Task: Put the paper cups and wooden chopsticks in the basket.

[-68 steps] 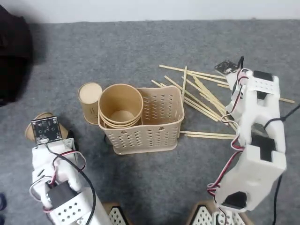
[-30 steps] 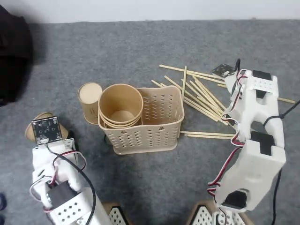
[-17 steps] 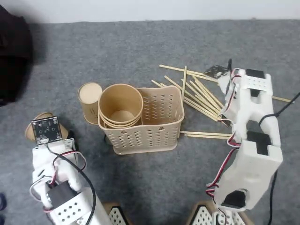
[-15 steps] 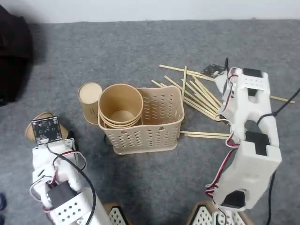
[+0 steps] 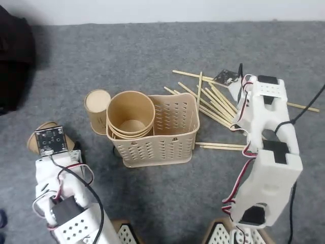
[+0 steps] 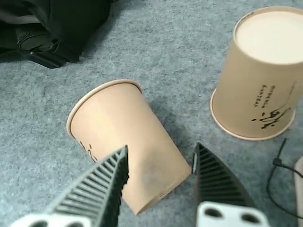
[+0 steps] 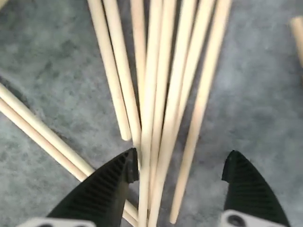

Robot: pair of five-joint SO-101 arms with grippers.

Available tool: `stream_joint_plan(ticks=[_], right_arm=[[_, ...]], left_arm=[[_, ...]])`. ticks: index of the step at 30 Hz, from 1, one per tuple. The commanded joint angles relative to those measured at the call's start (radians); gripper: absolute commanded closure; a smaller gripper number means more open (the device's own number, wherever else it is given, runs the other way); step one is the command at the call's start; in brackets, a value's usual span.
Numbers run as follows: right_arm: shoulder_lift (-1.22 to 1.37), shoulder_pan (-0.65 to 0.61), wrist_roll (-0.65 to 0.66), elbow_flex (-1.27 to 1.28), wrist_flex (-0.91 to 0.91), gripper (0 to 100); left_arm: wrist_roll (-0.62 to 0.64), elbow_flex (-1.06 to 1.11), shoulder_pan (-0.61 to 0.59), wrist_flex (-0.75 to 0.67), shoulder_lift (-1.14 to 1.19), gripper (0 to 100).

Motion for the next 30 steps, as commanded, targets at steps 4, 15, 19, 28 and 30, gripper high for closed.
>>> stream_joint_plan(ticks=[4, 15, 19, 28, 30], right_arm=[[0.03, -0.012, 0.011, -0.055, -0.071, 75.0], [0.039, -0.012, 0.011, -0.055, -0.094, 92.7], [0.031, -0.012, 0.011, -0.055, -0.094, 99.1], [0.03, -0.012, 0.011, -0.055, -0.087, 96.9], [0.028, -0.012, 0.011, -0.055, -0.085, 96.7]], left_arm=[[0.006, -0.007, 0.006, 0.002, -0.014, 79], [0.006, -0.007, 0.006, 0.0, -0.014, 79], [0.006, -0.007, 0.006, 0.0, -0.014, 79], [0.006, -0.007, 0.006, 0.002, -0.014, 79], [0.006, -0.007, 0.006, 0.002, -0.014, 79]])
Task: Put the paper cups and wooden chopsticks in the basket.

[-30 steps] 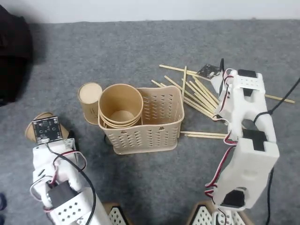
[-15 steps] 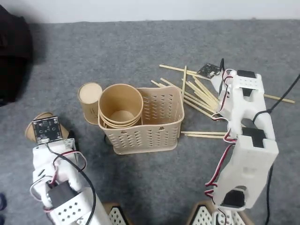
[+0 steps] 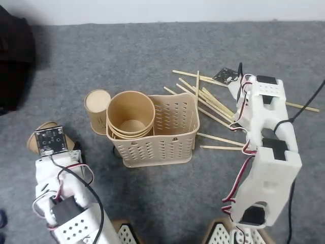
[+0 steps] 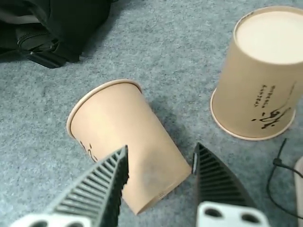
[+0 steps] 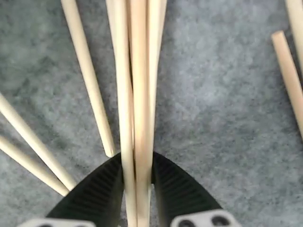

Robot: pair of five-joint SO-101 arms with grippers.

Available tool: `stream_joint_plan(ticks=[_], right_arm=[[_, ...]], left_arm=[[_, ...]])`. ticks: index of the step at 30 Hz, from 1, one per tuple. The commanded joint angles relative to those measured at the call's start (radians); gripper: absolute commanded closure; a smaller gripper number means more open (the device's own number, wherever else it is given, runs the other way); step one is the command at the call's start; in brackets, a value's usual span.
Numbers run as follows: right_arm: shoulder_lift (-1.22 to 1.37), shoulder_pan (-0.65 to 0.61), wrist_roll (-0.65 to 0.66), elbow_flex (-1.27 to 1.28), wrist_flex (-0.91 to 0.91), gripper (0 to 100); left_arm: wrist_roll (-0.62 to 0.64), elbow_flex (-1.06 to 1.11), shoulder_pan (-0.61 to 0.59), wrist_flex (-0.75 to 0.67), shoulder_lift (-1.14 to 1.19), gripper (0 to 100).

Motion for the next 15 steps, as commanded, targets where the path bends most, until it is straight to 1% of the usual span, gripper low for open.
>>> stream_joint_plan(ticks=[1, 6, 11, 15], right_arm=[[-0.022, -0.01, 0.012, -0.029, -0.021, 96.1], [-0.047, -0.015, 0.012, -0.029, 0.012, 80.6], [-0.059, -0.016, 0.014, -0.029, 0.004, 85.3], [-0.053, -0.015, 0.014, -0.029, -0.012, 85.7]], left_arm=[[0.006, -0.007, 0.006, 0.002, -0.014, 79], [0.006, -0.007, 0.006, 0.002, -0.014, 79], [0.006, -0.007, 0.006, 0.002, -0.014, 79], [0.006, -0.007, 0.006, 0.0, -0.014, 79]])
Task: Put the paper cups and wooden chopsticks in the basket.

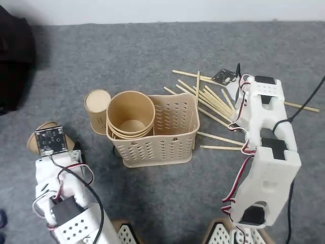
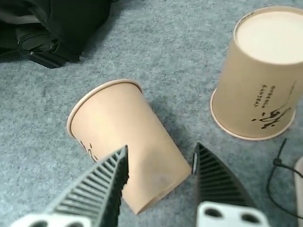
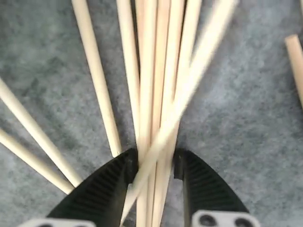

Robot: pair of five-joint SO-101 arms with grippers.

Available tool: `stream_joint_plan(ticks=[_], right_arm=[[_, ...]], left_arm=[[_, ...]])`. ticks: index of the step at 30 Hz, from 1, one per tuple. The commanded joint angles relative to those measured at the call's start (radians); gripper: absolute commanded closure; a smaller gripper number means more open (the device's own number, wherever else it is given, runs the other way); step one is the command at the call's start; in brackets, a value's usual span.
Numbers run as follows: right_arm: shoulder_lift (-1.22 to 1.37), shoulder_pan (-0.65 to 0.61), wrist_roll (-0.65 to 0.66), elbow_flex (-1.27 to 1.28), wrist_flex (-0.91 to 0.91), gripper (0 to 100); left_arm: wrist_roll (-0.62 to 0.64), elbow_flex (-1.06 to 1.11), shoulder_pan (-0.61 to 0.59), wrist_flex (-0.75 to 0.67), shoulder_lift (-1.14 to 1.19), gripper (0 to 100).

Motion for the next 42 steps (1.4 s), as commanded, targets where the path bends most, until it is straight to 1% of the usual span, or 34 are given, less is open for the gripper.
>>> stream_joint_plan(ticks=[1, 5, 14, 18, 25, 36, 42], right_arm=[[-0.053, -0.005, 0.014, -0.031, -0.021, 86.2], [-0.059, -0.005, 0.014, -0.031, -0.021, 88.3], [-0.059, -0.001, 0.011, -0.089, 0.016, 99.3], [-0.059, -0.002, 0.011, -0.121, 0.05, 99.1], [-0.061, -0.001, 0.011, -0.215, 0.162, 99.1], [-0.061, 0.053, 0.006, -0.394, 0.338, 99.1], [-0.042, 0.087, 0.012, -0.388, 0.349, 99.1]], left_arm=[[0.006, -0.007, 0.006, 0.0, -0.014, 79], [0.006, -0.007, 0.006, 0.0, -0.014, 79], [0.006, -0.007, 0.006, 0.002, -0.014, 79], [0.006, -0.007, 0.006, 0.002, -0.014, 79], [0.006, -0.007, 0.006, 0.002, -0.014, 79], [0.006, -0.007, 0.006, 0.002, -0.014, 79], [0.006, -0.007, 0.006, 0.003, -0.014, 79]])
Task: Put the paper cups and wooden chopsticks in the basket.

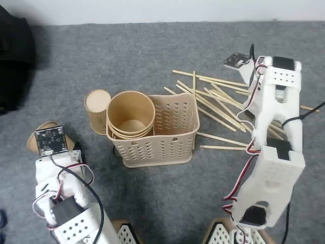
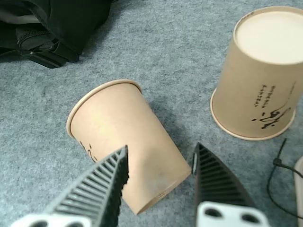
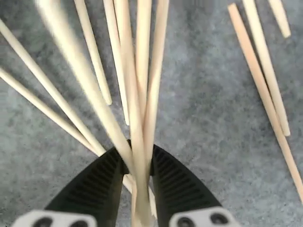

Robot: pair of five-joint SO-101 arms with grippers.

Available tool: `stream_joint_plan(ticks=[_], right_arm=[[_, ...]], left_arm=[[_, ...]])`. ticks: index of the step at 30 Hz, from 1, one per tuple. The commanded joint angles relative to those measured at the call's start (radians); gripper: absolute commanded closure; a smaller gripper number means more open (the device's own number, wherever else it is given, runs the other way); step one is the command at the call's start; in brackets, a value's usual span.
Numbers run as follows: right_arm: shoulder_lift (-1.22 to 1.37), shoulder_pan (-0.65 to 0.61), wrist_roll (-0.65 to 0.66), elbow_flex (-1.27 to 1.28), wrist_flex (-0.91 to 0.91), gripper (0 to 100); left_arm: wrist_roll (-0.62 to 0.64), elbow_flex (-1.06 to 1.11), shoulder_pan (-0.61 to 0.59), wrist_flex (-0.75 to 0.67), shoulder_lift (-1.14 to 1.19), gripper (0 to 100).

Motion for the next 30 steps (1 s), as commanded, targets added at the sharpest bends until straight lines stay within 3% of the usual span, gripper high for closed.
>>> stream_joint_plan(ticks=[1, 7, 14, 30], right_arm=[[-0.031, 0.028, 0.008, -0.029, 0.002, 99.1], [0.071, 0.068, 0.008, -0.023, -0.048, 97.9], [0.097, 0.105, 0.009, -0.026, -0.068, 80.7], [0.07, 0.056, 0.04, -0.021, -0.143, 80.9]], left_arm=[[0.006, -0.007, 0.006, 0.003, -0.014, 79], [0.006, -0.007, 0.006, 0.003, -0.014, 79], [0.006, -0.007, 0.006, 0.002, -0.014, 79], [0.006, -0.005, 0.006, 0.003, -0.014, 79]])
